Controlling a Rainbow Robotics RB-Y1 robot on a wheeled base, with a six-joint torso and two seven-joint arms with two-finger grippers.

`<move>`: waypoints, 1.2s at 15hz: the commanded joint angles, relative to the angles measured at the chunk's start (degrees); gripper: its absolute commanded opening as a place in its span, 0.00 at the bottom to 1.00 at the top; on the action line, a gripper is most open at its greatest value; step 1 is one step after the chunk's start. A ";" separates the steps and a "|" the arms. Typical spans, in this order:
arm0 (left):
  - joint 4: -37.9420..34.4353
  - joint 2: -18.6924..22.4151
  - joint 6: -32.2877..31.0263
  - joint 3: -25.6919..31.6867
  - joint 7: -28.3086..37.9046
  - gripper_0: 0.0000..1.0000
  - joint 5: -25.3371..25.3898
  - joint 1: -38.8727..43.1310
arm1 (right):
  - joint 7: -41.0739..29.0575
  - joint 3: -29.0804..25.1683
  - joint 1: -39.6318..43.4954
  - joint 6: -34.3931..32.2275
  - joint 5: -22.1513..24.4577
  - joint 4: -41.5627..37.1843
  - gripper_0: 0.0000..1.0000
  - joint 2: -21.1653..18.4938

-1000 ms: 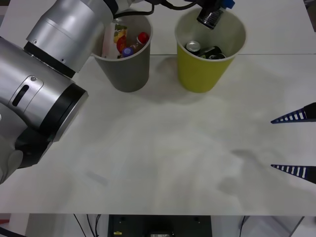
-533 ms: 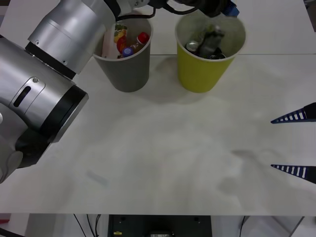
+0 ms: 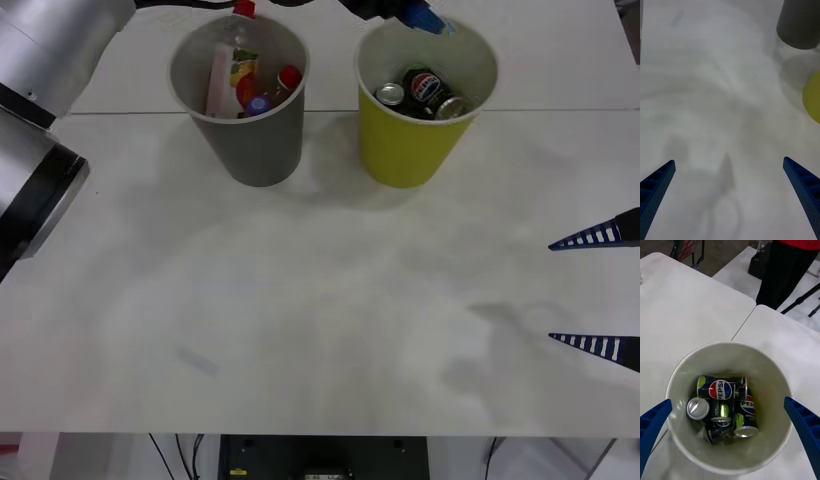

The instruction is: Put the can into the green bin and the plastic bottle into the gray bin

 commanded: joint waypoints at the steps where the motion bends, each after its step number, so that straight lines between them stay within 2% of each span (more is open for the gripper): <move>1: -5.34 8.19 -1.23 -4.54 -1.12 1.00 7.06 1.07 | 0.00 0.00 0.00 0.00 0.00 0.00 1.00 0.00; 8: -24.41 27.26 -1.23 -1.82 -2.00 1.00 15.85 14.17 | 0.00 0.00 0.00 0.00 0.00 0.00 1.00 0.00; 12: -31.62 36.49 -1.23 3.37 -3.58 1.00 21.30 22.52 | 0.00 0.00 0.00 0.00 0.00 0.00 1.00 0.00; 13: -33.90 38.86 -1.23 5.65 -5.78 1.00 22.45 25.94 | 0.00 0.00 0.00 0.00 0.00 0.00 1.00 0.00; 16: -36.98 41.94 -1.31 12.86 -13.08 1.00 26.58 35.79 | 0.00 0.00 0.00 0.00 0.00 0.00 1.00 0.00; 18: -39.18 42.55 -3.86 18.49 -19.23 1.00 26.66 42.64 | 0.00 0.00 0.00 0.00 0.00 0.00 1.00 0.00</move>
